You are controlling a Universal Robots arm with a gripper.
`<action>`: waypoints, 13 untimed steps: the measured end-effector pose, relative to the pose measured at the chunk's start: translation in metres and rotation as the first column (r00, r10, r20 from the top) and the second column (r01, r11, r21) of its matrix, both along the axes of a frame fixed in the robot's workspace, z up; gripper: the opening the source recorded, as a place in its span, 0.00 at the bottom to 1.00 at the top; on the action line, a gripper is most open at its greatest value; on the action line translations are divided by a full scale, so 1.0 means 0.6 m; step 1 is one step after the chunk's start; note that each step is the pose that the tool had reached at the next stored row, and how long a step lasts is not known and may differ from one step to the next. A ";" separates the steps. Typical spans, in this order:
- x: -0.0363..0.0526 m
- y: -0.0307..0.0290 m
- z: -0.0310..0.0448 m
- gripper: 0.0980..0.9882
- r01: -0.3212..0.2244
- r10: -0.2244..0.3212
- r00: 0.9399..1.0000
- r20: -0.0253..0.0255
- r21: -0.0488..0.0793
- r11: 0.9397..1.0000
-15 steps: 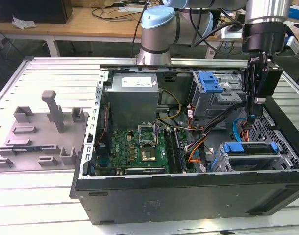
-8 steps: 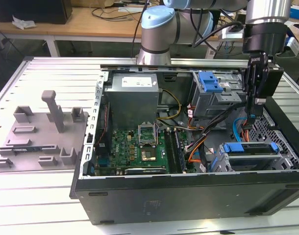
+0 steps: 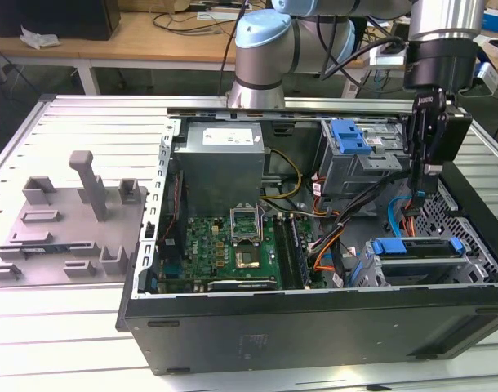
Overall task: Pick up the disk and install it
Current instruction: 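Insert the first disk wire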
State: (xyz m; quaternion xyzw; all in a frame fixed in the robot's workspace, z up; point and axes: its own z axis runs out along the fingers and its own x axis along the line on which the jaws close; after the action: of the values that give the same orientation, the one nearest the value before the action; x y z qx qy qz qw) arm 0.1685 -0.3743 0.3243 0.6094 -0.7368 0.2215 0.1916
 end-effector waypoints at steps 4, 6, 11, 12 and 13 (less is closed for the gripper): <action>0.000 0.0000 -0.001 0.27 0.002 -0.002 1.000 0.000 0.000 1.000; 0.000 0.0000 -0.002 0.08 0.004 -0.004 1.000 0.000 0.000 1.000; 0.000 0.0000 -0.002 0.08 0.005 -0.005 1.000 0.000 0.000 1.000; 0.000 0.0000 -0.002 0.08 0.005 -0.005 1.000 0.000 0.000 1.000; 0.000 -0.0002 -0.002 0.08 0.005 -0.005 1.000 0.000 0.000 1.000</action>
State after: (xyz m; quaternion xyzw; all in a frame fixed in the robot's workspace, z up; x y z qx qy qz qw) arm 0.1685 -0.3745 0.3231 0.6077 -0.7383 0.2209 0.1921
